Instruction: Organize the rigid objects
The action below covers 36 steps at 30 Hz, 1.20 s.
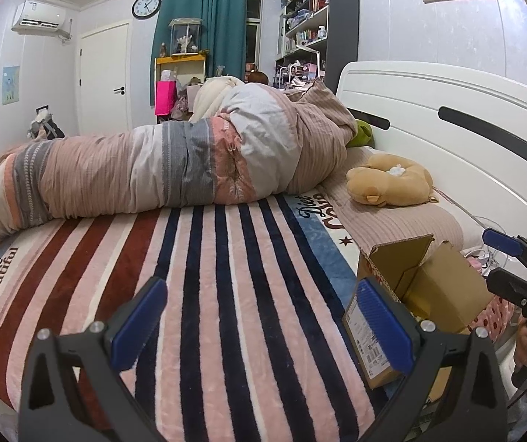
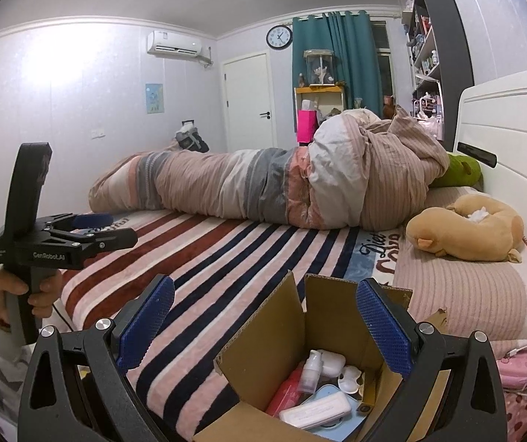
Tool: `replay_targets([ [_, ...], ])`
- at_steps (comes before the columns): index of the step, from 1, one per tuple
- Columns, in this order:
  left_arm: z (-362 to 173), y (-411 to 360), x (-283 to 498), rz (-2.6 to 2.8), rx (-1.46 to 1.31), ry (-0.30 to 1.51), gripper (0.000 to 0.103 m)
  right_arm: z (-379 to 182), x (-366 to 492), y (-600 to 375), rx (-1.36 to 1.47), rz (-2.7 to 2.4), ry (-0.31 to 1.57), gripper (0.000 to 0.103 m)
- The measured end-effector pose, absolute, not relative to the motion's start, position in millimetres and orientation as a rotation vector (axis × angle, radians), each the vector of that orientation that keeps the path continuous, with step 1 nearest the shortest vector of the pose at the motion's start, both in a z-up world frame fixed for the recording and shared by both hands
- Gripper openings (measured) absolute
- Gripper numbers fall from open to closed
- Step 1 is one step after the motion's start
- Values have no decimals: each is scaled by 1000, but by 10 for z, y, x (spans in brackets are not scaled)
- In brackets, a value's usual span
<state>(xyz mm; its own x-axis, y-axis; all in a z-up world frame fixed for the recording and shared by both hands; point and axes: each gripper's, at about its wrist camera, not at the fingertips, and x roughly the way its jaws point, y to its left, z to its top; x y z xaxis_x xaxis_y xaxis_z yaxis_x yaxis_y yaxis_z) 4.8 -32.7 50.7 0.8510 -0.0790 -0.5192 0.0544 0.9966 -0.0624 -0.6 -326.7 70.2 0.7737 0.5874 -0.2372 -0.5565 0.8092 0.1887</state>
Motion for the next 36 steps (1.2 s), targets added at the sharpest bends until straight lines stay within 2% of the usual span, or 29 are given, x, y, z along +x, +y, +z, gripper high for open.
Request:
replay_targets([
  [36, 507, -330, 55, -70, -42, 550, 102, 633, 5, -3283, 114, 620, 300, 99],
])
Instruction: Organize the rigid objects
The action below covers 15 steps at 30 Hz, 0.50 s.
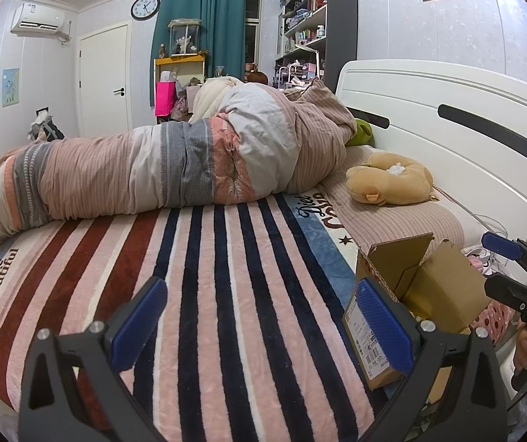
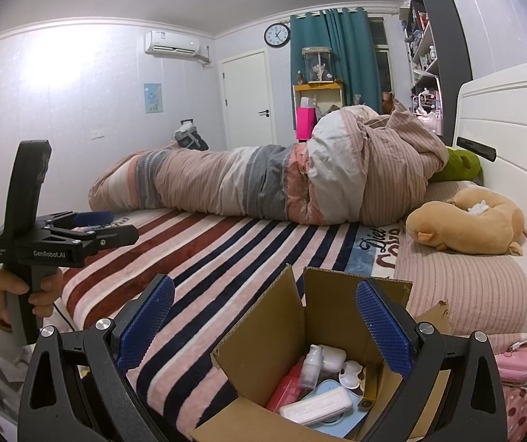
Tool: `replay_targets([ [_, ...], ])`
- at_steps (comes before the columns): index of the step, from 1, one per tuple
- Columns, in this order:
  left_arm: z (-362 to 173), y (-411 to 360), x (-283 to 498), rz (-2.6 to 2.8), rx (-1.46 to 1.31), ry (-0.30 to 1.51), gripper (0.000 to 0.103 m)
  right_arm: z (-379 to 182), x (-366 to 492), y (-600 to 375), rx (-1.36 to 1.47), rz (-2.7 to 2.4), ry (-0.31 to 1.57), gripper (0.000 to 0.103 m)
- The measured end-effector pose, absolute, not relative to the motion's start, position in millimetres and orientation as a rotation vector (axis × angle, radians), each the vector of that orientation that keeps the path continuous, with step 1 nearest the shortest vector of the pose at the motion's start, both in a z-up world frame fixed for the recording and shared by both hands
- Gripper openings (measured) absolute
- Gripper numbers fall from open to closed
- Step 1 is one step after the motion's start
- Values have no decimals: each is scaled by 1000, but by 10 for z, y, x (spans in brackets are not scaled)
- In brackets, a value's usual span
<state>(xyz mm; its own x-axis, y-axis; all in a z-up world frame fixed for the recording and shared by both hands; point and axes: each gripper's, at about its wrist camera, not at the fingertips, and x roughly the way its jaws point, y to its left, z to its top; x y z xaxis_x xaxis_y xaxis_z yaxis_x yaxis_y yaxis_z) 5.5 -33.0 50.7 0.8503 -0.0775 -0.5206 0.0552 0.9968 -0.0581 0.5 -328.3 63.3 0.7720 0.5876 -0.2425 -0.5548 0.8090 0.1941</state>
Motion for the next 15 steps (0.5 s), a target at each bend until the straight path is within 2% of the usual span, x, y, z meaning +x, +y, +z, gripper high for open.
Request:
replay_targets([
  [15, 505, -327, 56, -70, -40, 550, 102, 607, 7, -3302, 111, 623, 301, 99],
])
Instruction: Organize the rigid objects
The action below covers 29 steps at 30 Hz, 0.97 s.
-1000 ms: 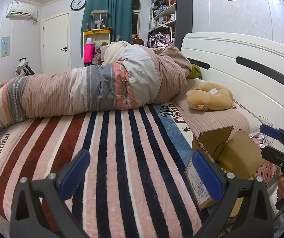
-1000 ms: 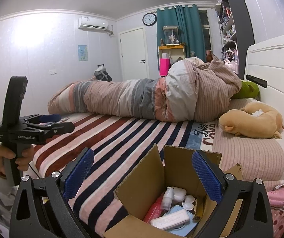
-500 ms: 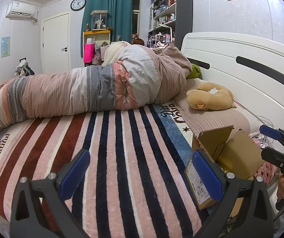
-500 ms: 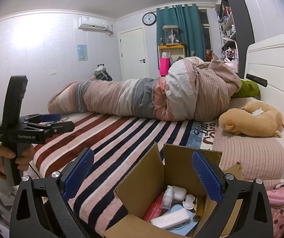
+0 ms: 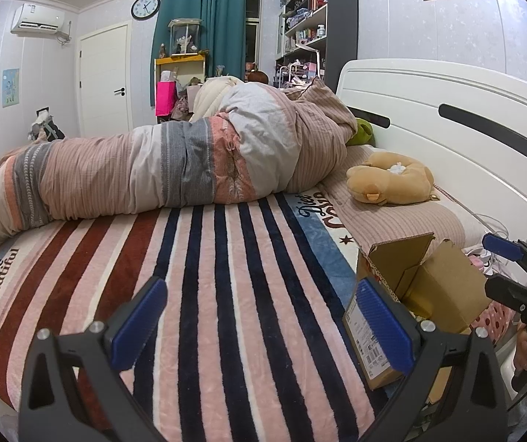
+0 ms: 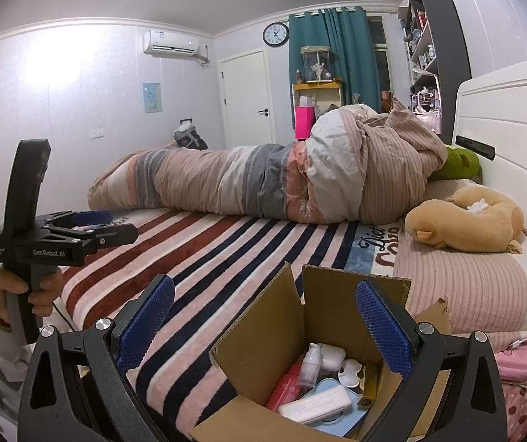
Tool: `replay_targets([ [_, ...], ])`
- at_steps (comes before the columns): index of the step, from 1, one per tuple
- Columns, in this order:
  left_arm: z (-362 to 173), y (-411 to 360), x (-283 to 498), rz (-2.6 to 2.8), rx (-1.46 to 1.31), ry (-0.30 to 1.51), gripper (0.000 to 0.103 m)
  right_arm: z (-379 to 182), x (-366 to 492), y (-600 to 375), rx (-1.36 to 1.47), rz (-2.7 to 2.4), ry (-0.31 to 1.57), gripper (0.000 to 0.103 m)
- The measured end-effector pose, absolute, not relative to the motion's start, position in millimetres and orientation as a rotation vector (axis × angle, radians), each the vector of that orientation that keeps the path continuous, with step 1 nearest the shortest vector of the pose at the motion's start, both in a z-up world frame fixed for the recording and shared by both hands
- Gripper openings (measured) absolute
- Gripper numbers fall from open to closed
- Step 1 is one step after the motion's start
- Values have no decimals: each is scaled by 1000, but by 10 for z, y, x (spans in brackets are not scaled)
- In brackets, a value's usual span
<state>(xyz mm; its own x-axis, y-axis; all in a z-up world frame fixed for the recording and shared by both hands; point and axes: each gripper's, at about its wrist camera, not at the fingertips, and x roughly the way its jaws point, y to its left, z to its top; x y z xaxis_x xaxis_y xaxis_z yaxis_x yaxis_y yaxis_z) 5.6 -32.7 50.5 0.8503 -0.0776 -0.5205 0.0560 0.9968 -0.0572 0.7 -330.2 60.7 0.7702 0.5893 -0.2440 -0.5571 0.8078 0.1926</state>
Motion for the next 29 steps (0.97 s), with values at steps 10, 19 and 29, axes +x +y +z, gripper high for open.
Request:
replay_targets([
  [10, 508, -330, 54, -69, -40, 550, 102, 611, 11, -3304, 114, 622, 303, 99],
  [19, 502, -318, 55, -72, -40, 550, 102, 567, 1, -3298, 115, 619, 304, 99],
  [29, 500, -321, 57, -70, -39, 551, 102, 579, 7, -3299, 117, 619, 306, 99],
])
